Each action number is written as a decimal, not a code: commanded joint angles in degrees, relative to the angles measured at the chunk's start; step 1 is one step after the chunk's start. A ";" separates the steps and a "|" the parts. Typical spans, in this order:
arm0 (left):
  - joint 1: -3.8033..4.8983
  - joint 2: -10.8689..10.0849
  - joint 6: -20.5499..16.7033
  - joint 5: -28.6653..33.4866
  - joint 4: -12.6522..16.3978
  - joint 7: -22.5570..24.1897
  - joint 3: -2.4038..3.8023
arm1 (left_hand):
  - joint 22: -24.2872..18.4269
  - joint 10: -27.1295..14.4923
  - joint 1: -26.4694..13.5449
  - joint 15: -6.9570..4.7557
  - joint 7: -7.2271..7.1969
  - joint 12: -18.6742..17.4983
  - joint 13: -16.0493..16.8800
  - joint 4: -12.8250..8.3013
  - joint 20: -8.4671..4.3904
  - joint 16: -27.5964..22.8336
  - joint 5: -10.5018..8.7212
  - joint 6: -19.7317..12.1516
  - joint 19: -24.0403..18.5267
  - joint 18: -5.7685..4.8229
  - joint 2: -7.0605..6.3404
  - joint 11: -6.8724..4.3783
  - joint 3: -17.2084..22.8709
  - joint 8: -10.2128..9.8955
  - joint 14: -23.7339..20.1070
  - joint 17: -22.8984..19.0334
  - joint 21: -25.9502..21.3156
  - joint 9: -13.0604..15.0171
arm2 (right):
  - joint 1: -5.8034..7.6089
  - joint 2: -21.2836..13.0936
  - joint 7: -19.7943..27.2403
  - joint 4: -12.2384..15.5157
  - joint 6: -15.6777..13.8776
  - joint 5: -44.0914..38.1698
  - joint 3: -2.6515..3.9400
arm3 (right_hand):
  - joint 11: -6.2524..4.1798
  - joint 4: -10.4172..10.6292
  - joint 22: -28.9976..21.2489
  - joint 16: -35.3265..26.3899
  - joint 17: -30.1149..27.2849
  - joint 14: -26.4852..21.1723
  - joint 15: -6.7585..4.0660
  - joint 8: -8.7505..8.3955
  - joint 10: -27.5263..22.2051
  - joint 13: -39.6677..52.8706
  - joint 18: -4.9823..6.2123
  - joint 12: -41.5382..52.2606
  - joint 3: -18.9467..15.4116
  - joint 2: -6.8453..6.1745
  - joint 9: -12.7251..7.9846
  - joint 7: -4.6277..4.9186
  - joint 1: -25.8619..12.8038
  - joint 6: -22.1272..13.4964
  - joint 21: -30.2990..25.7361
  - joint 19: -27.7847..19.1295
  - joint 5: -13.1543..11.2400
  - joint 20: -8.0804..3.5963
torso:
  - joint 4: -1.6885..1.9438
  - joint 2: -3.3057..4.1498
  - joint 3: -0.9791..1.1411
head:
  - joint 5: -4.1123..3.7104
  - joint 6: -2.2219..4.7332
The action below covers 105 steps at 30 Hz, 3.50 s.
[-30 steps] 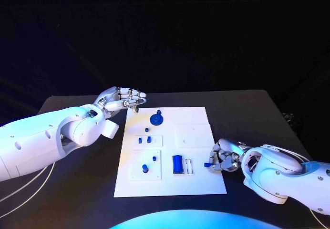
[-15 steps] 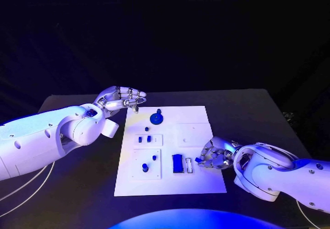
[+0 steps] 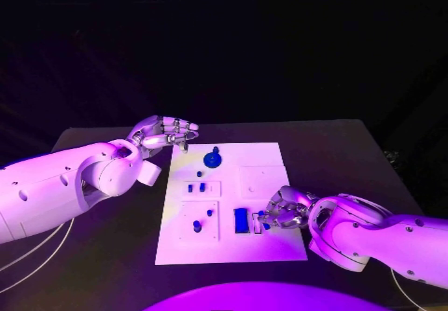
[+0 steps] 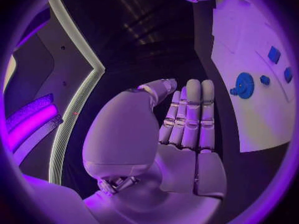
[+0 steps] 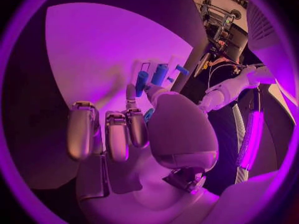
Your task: Assemble the parts on the task board
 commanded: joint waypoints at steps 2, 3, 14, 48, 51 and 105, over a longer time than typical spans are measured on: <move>0.04 0.03 1.02 0.08 0.20 0.21 0.04 | -0.05 -0.33 -0.06 -0.12 0.54 0.29 0.06 0.04 0.06 0.20 0.31 -0.34 0.28 0.91 0.29 0.09 0.08 0.34 -0.36 -0.06 -0.10 0.08 | -0.26 0.48 0.17 -0.11 0.73 0.15 0.00 | 0.29 -0.03 11.71 0.17 12.86 5.64 0.31 -0.17 2.73 10.52 -0.96 0.07 0.42 -0.19 0.01 0.07 -0.73 -0.49 -0.03 2.21 -0.24 0.37 | -0.02 0.02 0.05 | 0.12 -0.17; 0.04 0.03 1.02 0.06 0.19 0.21 0.04 | -0.05 -0.33 -0.06 -0.12 0.54 0.29 0.06 0.04 0.06 0.20 0.31 -0.34 0.28 0.91 0.29 0.09 0.08 0.34 -0.36 -0.06 -0.10 0.08 | -0.31 0.63 0.13 -0.18 0.91 0.15 0.00 | 0.29 -0.08 11.69 0.16 12.85 5.63 0.31 -0.17 2.76 10.56 -0.95 0.14 0.56 -0.39 0.05 0.07 -0.88 -0.49 -0.10 2.19 -0.25 0.37 | -0.01 -0.01 0.05 | 0.16 -0.19; 0.04 0.06 1.10 0.01 0.16 0.13 0.04 | -0.05 -0.33 -0.06 -0.12 0.54 0.29 0.06 0.04 0.06 0.20 0.31 -0.34 0.28 0.91 0.29 0.09 0.08 0.34 -0.36 -0.06 -0.10 0.08 | -0.56 1.51 0.04 -0.70 1.53 0.13 0.00 | 0.26 -0.39 11.67 0.12 12.75 5.61 0.29 -0.13 2.69 10.48 -0.93 -0.03 1.18 -1.01 0.20 0.02 -1.05 -0.49 -0.21 2.15 -0.23 0.37 | -0.07 -0.02 0.06 | 0.21 -0.32; 0.04 0.01 1.80 -0.32 0.16 -0.35 0.04 | -0.02 -0.41 0.05 -0.14 0.54 0.49 0.04 0.03 0.04 0.19 0.33 -0.35 0.29 0.92 0.41 0.08 0.24 0.44 -0.35 -0.10 -0.04 0.09 | -1.14 2.50 0.56 -1.80 1.46 0.61 0.00 | 0.38 0.39 11.59 0.08 12.68 5.60 0.39 0.35 2.70 10.52 -0.87 -0.12 2.98 -3.87 1.27 0.14 -8.24 -0.02 -0.55 2.06 -0.38 0.45 | -0.01 0.01 0.01 | 0.22 -0.38; 0.04 -0.01 1.92 -0.36 0.11 -0.44 0.04 | -0.02 -0.41 0.06 -0.15 0.54 0.49 0.04 0.02 0.03 0.19 0.33 -0.35 0.29 0.92 0.42 0.07 0.25 0.45 -0.35 -0.10 -0.03 0.09 | -1.14 2.29 0.79 -1.60 0.79 0.39 0.00 | 0.35 0.44 11.59 0.10 12.72 5.61 0.37 0.41 2.73 10.57 -0.87 -0.06 2.71 -4.06 1.45 0.08 -10.07 0.04 -0.54 2.07 -0.35 0.45 | -0.02 0.03 0.05 | 0.33 -0.35; 0.04 -0.14 1.92 -1.00 -0.51 -0.91 -0.07 | 0.02 -0.46 0.16 -0.16 0.51 0.65 0.02 0.00 0.01 0.15 0.35 -0.36 0.27 0.92 0.51 0.06 0.39 0.53 -0.37 -0.15 0.03 0.09 | -1.08 -0.16 1.70 -0.41 0.29 1.77 0.00 | -0.23 -4.90 11.65 0.21 13.04 5.67 -0.16 1.28 2.99 10.79 -0.93 0.14 10.76 -2.53 3.08 -0.51 -9.31 0.40 -0.28 2.13 -0.54 -0.07 | -0.09 -0.01 0.05 | 0.23 -0.31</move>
